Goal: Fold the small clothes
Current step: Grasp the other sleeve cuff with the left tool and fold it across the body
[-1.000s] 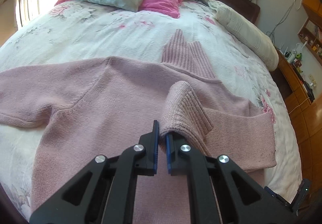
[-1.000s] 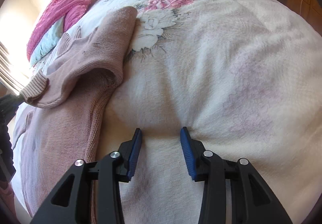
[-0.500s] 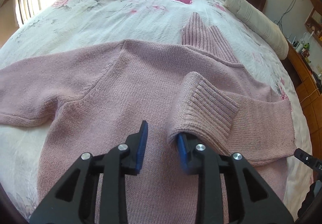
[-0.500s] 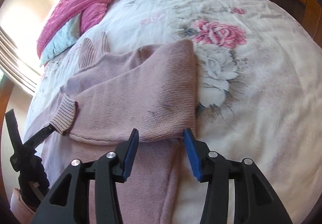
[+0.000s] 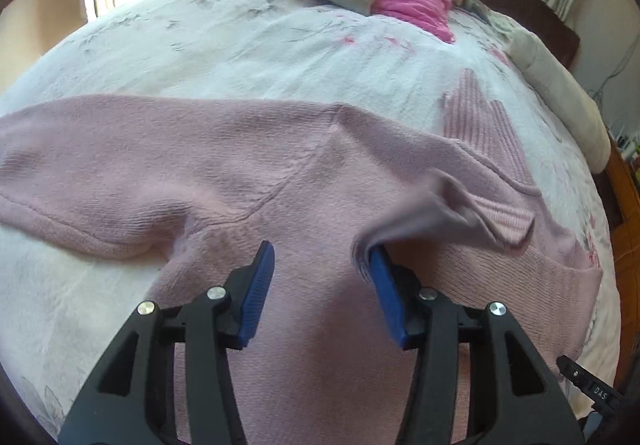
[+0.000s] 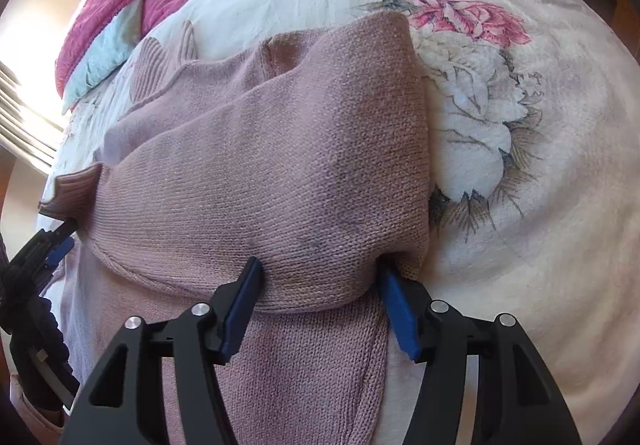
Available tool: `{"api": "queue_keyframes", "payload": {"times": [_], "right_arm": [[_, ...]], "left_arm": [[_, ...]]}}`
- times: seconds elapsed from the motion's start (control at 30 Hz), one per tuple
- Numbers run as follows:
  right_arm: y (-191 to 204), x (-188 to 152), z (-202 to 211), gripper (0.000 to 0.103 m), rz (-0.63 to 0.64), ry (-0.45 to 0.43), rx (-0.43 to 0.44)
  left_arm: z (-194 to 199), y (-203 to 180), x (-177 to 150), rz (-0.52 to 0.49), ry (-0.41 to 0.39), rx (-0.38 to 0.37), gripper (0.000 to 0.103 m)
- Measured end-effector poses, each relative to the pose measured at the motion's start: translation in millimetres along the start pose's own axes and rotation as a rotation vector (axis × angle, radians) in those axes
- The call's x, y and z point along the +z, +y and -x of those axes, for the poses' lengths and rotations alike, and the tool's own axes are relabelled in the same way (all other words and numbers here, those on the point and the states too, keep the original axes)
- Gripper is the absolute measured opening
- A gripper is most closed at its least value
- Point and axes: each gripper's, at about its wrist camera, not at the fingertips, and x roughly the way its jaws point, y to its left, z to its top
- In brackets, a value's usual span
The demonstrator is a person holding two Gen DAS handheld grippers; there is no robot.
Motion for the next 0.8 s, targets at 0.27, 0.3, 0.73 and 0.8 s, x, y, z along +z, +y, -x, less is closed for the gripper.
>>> {"api": "queue_keyframes", "payload": {"times": [0.27,0.3,0.73,0.8], "right_arm": [[3.1,-0.1,-1.4,0.062,0.007,-0.004,-0.014],[5.5,1.8,0.2,0.062,0.005,-0.002,-0.016],[18.3,12.8,54.8,0.062,0.008,-0.094,0.004],[7.4,12.6,38.3,0.061,-0.019,-0.046,-0.022]], "left_arm": [[19.9,43.1,-2.0,0.033,-0.038,0.016,0.042],[25.9,40.8,-2.2,0.018,-0.055,0.017,0.044],[4.3,-38.6,-4.2,-0.237,0.074,-0.111,0.062],[-10.5,-33.1,-7.3,-0.224,0.122,-0.098,0.062]]}}
